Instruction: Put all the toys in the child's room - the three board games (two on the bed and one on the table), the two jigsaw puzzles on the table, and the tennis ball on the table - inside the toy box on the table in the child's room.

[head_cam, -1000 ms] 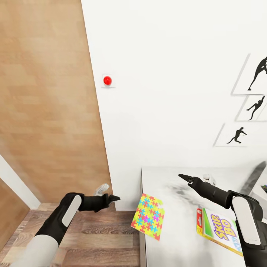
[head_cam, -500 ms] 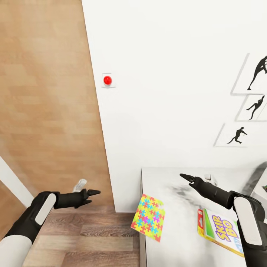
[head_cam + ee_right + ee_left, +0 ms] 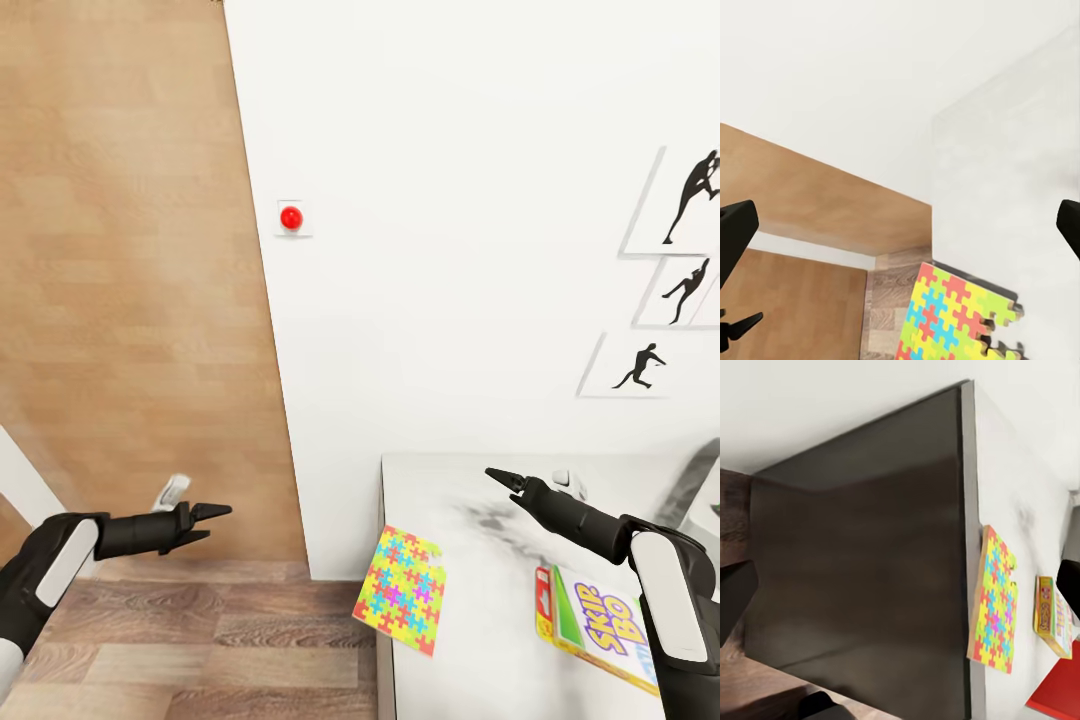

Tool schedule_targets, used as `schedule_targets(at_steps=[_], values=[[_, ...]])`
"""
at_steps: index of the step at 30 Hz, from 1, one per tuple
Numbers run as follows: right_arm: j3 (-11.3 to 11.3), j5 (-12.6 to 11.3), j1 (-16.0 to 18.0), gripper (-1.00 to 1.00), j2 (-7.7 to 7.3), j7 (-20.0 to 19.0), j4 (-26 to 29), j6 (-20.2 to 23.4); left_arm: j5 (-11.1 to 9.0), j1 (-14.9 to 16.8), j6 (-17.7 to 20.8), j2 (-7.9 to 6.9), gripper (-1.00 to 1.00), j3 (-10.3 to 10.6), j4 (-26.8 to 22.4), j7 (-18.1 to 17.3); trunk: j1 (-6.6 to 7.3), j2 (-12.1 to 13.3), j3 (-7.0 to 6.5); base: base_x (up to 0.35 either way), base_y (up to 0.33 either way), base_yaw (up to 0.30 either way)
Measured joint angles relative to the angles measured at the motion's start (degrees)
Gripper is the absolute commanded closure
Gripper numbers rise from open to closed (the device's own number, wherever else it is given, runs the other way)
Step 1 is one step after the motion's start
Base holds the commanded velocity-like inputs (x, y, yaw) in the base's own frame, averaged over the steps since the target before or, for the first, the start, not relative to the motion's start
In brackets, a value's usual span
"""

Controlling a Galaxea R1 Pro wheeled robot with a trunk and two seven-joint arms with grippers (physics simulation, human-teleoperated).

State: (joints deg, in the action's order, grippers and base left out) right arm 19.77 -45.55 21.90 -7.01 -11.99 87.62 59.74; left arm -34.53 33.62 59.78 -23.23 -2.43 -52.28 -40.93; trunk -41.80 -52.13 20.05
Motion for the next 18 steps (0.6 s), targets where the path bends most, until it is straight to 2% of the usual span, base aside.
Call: schedule_targets(at_steps=[4, 10, 18], values=[[0.0, 0.0, 0.0, -1.0, -0.01, 0.0, 0.0, 0.0, 0.0, 0.0, 0.0, -0.51, -1.0, -0.1, 0.0, -0.6, -0.88, -1.6, 0.35, -0.024, 0.0, 0.0], [0.0, -0.1, 0.0, -1.0, -0.02, 0.0, 0.0, 0.0, 0.0, 0.0, 0.0, -0.48, -1.0, -0.1, 0.0, -1.2, -2.21, -4.0, 0.88, -0.131, 0.0, 0.0], [0.0, 0.0, 0.0, -1.0, 0.05, 0.0, 0.0, 0.0, 0.1, 0.0, 0.0, -0.39, -1.0, 0.0, 0.0, -1.4, -3.96, -7.2, 1.99, -0.027, 0.0, 0.0]])
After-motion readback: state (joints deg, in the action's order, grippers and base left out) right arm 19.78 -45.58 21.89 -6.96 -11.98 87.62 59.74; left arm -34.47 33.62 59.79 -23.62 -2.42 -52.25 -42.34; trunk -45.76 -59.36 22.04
